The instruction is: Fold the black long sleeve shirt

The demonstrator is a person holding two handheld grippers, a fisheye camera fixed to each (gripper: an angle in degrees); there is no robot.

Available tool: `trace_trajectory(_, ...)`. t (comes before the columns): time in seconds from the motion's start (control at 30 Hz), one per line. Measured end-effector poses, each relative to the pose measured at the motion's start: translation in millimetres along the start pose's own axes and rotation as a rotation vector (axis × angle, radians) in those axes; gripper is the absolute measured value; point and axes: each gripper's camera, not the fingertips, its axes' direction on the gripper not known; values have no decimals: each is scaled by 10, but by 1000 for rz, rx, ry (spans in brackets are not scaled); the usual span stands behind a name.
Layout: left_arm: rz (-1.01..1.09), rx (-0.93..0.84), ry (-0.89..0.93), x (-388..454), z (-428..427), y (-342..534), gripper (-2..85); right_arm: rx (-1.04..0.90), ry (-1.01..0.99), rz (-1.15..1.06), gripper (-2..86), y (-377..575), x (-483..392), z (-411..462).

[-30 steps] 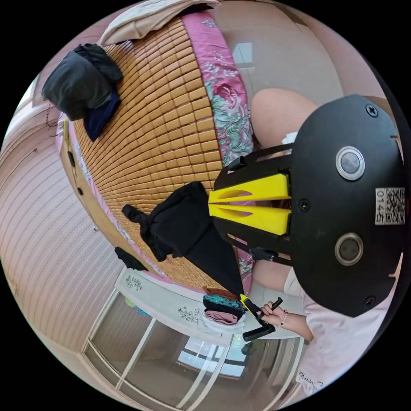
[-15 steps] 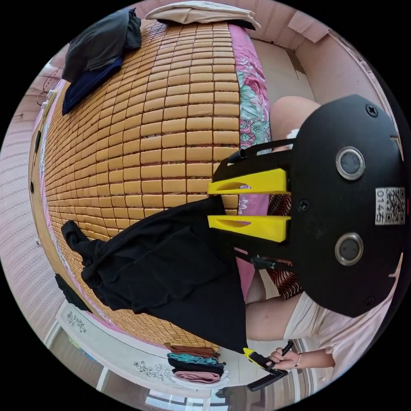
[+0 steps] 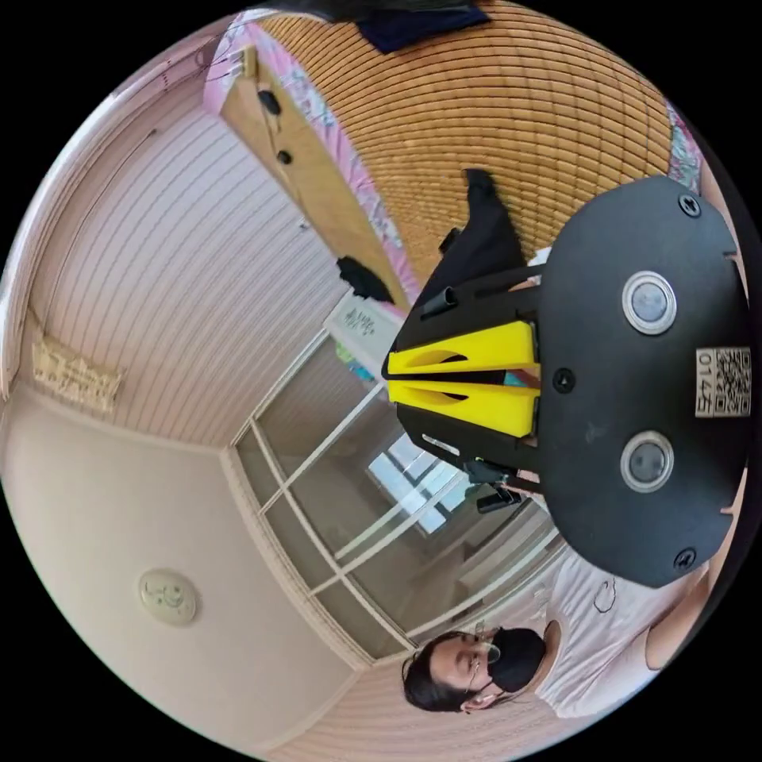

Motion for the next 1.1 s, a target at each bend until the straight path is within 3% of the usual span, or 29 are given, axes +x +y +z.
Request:
trace_trajectory(0.2,227,449,9,950,-1603,-1172,-10,201,-316,-413,5,-692,-2173,-581)
trace_trajectory(0.33,267,521,-56,1369,-2201,-1509,-10,202,-60,-564,5,-699,-3295,-706)
trace_trajectory(0.43,236,436,-158,1437,-2241,-1568,-10,107,114,-556,5,-663,-3438,-585)
trace_trajectory(0.53,287,463,-133,1666,-2486,-1483,-10,179,4,-635,4,-429,-3800,-926)
trace_trajectory(0.67,354,542,-89,1981,-2792,-1400,-10,264,7,-791,4,-130,-4358,-1299)
trace_trajectory(0.77,368,574,-35,2116,-2968,-1404,-10,267,55,-810,4,-63,-4522,-1396)
trace_trajectory(0.87,399,573,-106,2255,-3019,-1384,-10,232,130,-811,4,20,-4492,-1278)
trace_trajectory(1.1,399,607,-120,2367,-3347,-1300,-10,210,13,-838,4,316,-4672,-1355)
